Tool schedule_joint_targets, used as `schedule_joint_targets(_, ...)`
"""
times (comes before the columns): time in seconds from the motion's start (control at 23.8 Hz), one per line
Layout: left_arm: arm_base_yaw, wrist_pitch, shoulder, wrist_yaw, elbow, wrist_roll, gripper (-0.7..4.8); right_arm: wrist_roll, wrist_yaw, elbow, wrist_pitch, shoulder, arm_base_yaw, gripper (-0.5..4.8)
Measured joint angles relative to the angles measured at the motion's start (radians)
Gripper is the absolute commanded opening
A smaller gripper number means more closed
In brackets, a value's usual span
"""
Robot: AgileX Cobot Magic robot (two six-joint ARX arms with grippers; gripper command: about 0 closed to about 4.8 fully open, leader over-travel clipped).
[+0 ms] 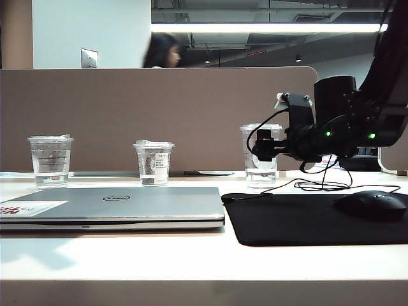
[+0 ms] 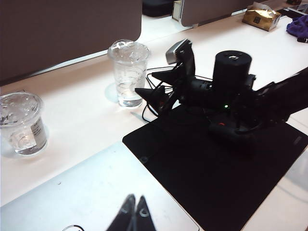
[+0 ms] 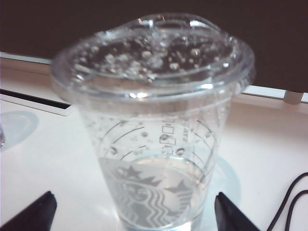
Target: Pick up the coffee cup on the right and place it on the right side of the laptop.
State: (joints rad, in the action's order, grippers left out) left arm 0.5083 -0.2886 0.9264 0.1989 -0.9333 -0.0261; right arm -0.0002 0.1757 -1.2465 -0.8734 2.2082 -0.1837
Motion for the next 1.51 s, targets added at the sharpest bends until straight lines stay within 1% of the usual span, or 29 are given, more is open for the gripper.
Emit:
schedule_joint_targets(0.21,0.000,0.000,0.000,0.022,0.000,0.000,-0.05,0.000,0.001,-0.043,-0.002,0.042,0.000,4.79)
schedule_joint_targets(1.26,0.000,0.008,0.000,0.023,0.000,0.000,-0.05,0.000,0.005,-0.301,0.034,0.230,0.000,4.79)
schedule_joint_targets(1.51,0.000,0.007,0.007,0.023,0.000,0.000,-0.05,-0.005,0.007,-0.335,0.026,0.253,0.000,4.79)
